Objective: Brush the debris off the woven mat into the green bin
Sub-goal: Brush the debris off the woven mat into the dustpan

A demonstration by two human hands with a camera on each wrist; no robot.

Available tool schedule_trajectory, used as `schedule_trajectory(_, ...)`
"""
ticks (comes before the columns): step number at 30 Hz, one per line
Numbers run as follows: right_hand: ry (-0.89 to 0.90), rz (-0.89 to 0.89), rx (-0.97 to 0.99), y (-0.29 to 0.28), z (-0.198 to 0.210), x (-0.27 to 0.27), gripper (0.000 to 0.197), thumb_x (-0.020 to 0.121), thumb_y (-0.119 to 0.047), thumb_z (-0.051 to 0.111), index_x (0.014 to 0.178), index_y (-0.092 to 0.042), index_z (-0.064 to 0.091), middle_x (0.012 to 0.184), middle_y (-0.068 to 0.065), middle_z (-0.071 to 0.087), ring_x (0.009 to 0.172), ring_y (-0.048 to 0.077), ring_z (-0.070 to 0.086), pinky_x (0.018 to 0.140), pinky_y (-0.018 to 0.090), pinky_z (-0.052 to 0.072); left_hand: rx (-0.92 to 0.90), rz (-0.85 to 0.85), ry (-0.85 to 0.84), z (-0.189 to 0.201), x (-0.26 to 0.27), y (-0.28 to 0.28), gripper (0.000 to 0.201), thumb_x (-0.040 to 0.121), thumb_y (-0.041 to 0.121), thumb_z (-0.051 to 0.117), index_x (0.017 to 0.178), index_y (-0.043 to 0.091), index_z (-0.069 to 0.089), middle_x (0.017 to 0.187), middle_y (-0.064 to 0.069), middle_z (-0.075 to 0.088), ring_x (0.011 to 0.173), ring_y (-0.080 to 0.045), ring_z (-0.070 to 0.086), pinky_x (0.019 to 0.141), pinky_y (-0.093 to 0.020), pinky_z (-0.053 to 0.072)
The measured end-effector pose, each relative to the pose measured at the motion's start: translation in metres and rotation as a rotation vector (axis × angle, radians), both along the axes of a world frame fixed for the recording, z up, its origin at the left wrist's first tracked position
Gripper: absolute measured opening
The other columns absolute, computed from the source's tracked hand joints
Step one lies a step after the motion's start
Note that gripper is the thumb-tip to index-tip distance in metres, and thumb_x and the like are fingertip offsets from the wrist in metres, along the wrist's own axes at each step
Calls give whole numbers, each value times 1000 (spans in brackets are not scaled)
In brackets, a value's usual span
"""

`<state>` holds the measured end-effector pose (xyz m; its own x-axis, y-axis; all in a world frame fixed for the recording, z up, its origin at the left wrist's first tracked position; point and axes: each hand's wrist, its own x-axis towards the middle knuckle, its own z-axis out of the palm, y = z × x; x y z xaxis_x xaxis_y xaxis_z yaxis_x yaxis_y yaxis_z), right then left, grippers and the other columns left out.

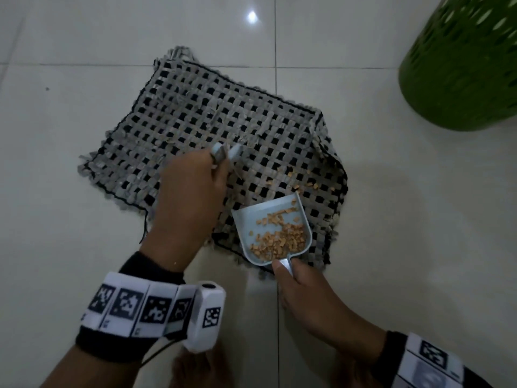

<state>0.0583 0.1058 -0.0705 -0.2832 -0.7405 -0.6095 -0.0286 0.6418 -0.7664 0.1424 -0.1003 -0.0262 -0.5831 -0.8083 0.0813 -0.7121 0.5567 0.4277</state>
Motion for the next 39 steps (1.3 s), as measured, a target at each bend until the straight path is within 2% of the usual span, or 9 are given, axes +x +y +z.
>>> schedule_trajectory(3,-23,-24,23,1,-1,1,39,103,-35,44,70,-16,40,54,-3,43,49,11,44,55,31,37,-42,-2,-17,-2,-1,1,40,104,31,52,74,8,66,55,-1,50,44,-14,42,42,-26,25)
schedule_trajectory(6,-8,-3,6,3,-3,2,42,104,-37,42,67,-16,41,52,-3,45,48,10,46,55,32,39,20,-79,-7,5,-11,19,33,100,24,61,72,9,69,52,3,44,42,-3,33,44,-17,18)
schedule_trajectory(11,43,-7,-10,12,-3,0,46,103,-41,43,72,-6,45,59,2,46,53,13,46,56,36,38,13,-113,48,11,-25,12,34,101,30,58,78,8,70,60,-3,61,48,-15,52,45,-25,38)
schedule_trajectory(16,51,-54,28,20,5,-5,41,102,-39,45,68,-17,47,53,1,52,50,11,52,55,36,43,84,-264,65,4,-48,10,24,101,21,57,97,7,75,78,-11,70,66,-23,60,62,-42,52)
schedule_trajectory(21,72,-70,84,24,4,-13,43,101,-43,45,75,-9,53,58,4,60,53,12,58,61,42,50,226,-257,-113,13,-38,12,23,97,9,60,108,19,78,95,-13,76,71,-19,60,68,-29,47)
schedule_trajectory(24,75,-71,85,26,6,-16,40,101,-42,46,72,-14,52,56,3,60,51,9,57,59,38,49,206,-233,24,21,-39,15,23,95,5,63,110,16,77,99,-11,76,81,-25,68,77,-27,50)
schedule_trajectory(29,73,-68,109,30,6,-18,41,102,-41,45,72,-14,54,56,0,59,51,6,55,56,29,46,178,-356,4,10,-53,17,37,81,-11,69,109,11,78,102,-16,75,92,-35,68,81,-43,58)
schedule_trajectory(33,97,-61,118,34,6,-24,40,101,-44,45,73,-16,53,55,-1,59,50,4,55,55,24,44,274,-337,-76,9,-40,3,33,91,-9,61,116,9,74,114,-20,71,97,-37,67,80,-21,41)
schedule_trajectory(39,87,-67,116,36,5,-26,38,101,-42,46,72,-19,52,56,-2,58,51,3,54,54,22,43,129,-420,172,6,-51,5,28,86,-1,57,104,7,78,102,-18,75,93,-35,71,84,-50,59)
